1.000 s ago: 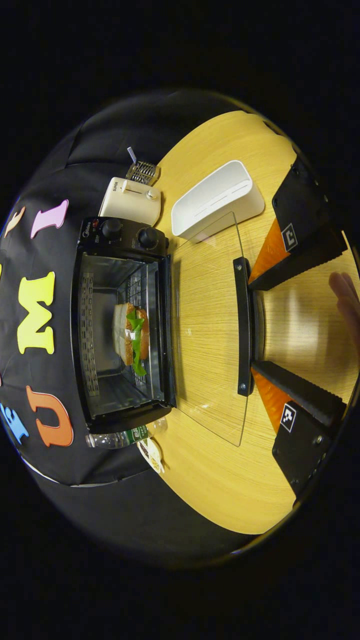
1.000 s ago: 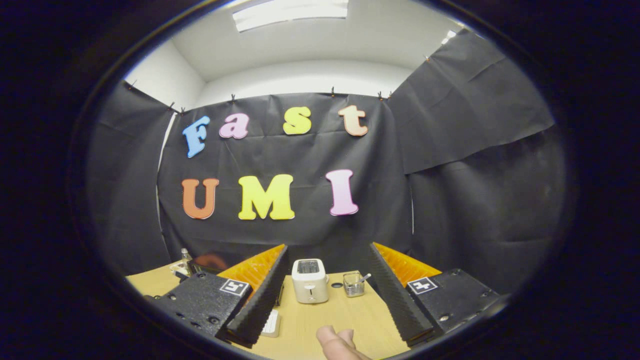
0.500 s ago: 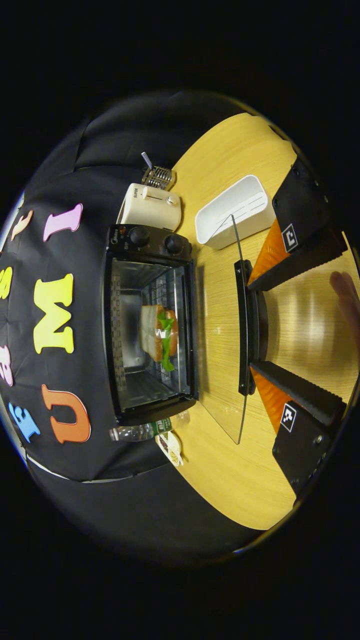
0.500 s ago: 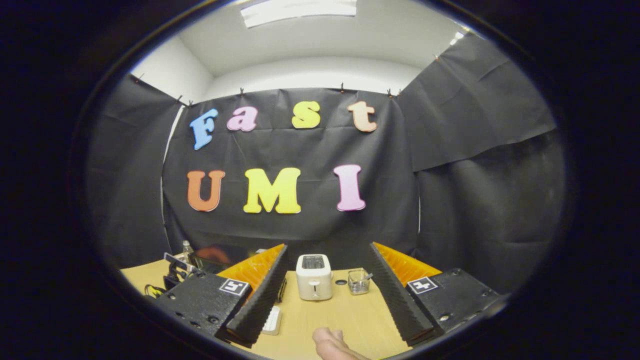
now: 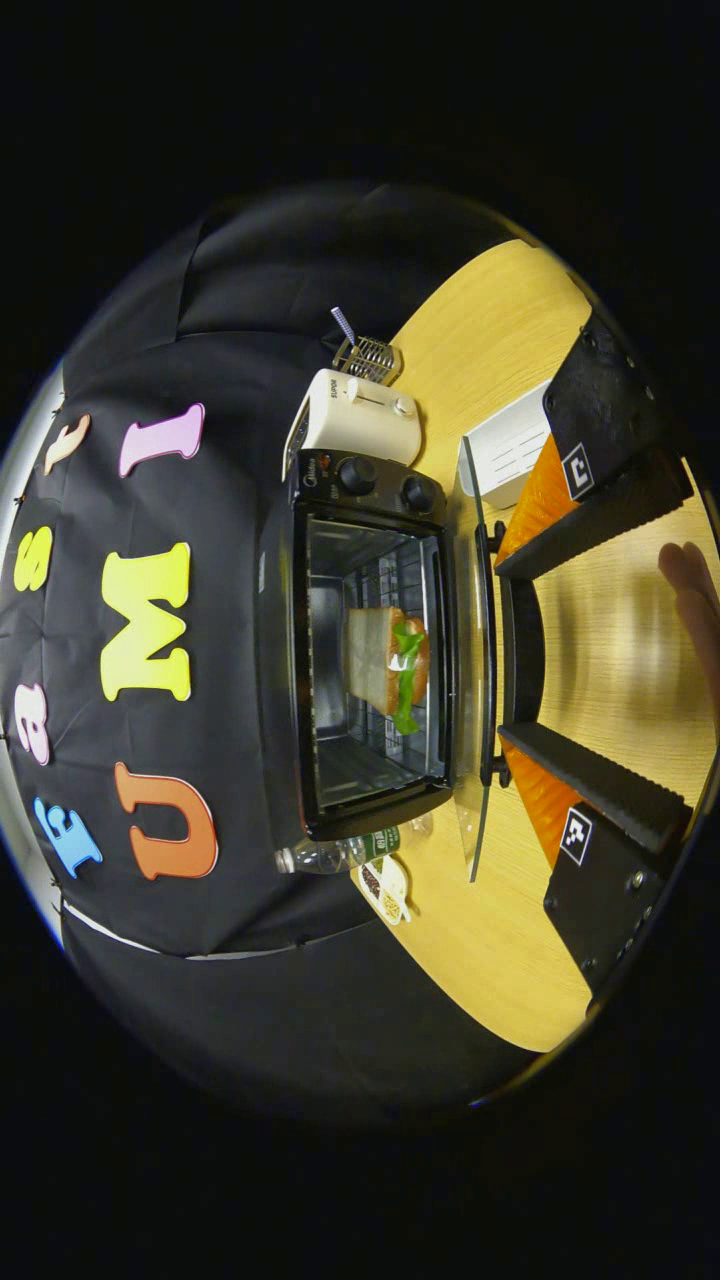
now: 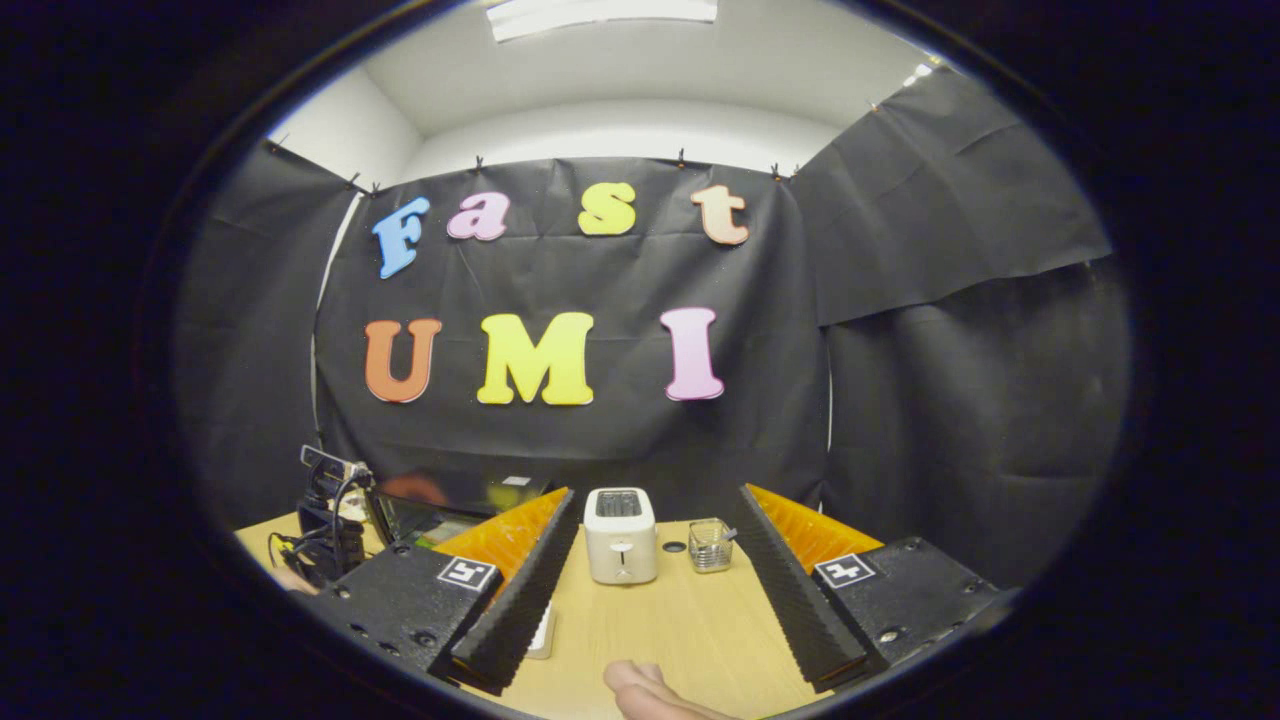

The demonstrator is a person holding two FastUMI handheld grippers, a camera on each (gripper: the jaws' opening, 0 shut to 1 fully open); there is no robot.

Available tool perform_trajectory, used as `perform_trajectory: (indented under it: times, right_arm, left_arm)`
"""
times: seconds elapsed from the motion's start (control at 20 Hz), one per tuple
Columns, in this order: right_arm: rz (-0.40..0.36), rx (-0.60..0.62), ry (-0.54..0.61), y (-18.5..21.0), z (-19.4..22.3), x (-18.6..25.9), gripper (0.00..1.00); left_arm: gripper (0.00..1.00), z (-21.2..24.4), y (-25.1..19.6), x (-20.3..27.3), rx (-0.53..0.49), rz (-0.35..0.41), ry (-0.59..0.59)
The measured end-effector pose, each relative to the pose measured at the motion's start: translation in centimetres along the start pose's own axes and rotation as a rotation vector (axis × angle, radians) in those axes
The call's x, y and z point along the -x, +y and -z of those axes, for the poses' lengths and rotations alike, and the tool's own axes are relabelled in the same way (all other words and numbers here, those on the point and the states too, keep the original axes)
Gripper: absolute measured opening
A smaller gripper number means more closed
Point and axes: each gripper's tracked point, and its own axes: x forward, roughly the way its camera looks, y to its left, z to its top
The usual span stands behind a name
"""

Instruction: Open the electric oven with the left hand, put the food in, and close the electric oven.

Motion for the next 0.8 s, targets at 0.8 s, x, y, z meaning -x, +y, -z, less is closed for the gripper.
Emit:
perform_trajectory:
  times: [0.8]
  right_arm:
    - [0.03, -0.09, -0.018, 0.3, -1.0, 5.1, 0.9]
  left_arm:
    - [0.96, -8.0, 1.3, -4.3, 0.048, 0.042, -0.135]
